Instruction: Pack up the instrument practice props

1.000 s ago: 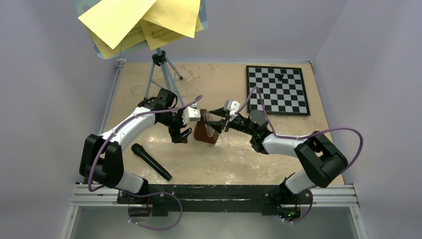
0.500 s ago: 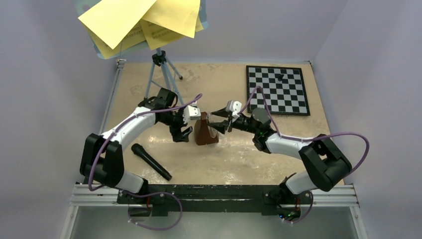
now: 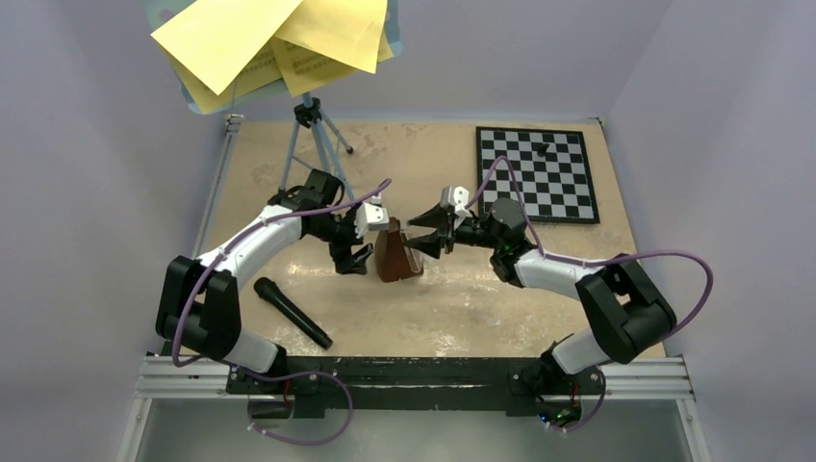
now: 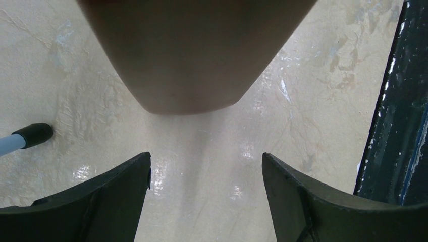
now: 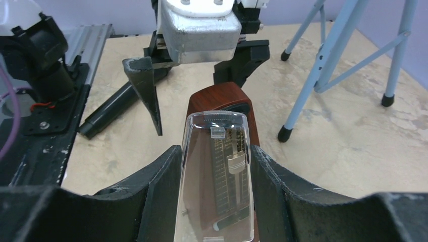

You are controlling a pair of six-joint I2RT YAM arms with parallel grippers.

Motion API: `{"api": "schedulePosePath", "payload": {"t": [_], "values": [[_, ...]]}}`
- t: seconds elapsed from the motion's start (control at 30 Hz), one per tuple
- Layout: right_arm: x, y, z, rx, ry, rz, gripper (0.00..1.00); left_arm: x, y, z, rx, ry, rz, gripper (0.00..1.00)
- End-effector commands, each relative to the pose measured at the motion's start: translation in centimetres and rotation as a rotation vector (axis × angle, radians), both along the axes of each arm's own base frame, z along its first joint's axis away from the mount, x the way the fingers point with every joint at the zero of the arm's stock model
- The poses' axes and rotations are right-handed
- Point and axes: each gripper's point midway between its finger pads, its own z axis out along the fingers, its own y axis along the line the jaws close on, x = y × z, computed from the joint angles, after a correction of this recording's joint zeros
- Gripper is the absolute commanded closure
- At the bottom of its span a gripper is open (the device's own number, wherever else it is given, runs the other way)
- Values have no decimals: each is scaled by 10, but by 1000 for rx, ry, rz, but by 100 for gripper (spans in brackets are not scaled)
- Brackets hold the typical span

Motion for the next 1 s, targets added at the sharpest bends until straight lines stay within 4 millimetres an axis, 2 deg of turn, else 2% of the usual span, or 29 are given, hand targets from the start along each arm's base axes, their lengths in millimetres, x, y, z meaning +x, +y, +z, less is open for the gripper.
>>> {"api": "schedulePosePath", "payload": {"t": [0.0,0.17,0.27,0.4,0.63,0.83,0.87,0.97], "values": [[-7,1,12,9,5,88,100,10,-22,34,-108,-115,-40,15],[-10,0,15,11,43,83,100,24,-44,60,-200,-220,11,15],[-12,-4,16,2,54,63,100,31,-58,68,-231,-275,5,15],[-8,-12,23,-17,55,13,100,43,-65,59,-235,-259,52,14],[-5,-27,35,-46,63,-47,100,32,-76,39,-273,-270,-7,17],[-5,-36,35,-85,64,-70,100,38,-89,34,-307,-246,-16,32],[-5,-37,34,-88,66,-69,100,37,-91,34,-313,-239,-29,36],[-9,-36,30,-99,57,-35,100,29,-92,36,-311,-220,-103,57]]}}
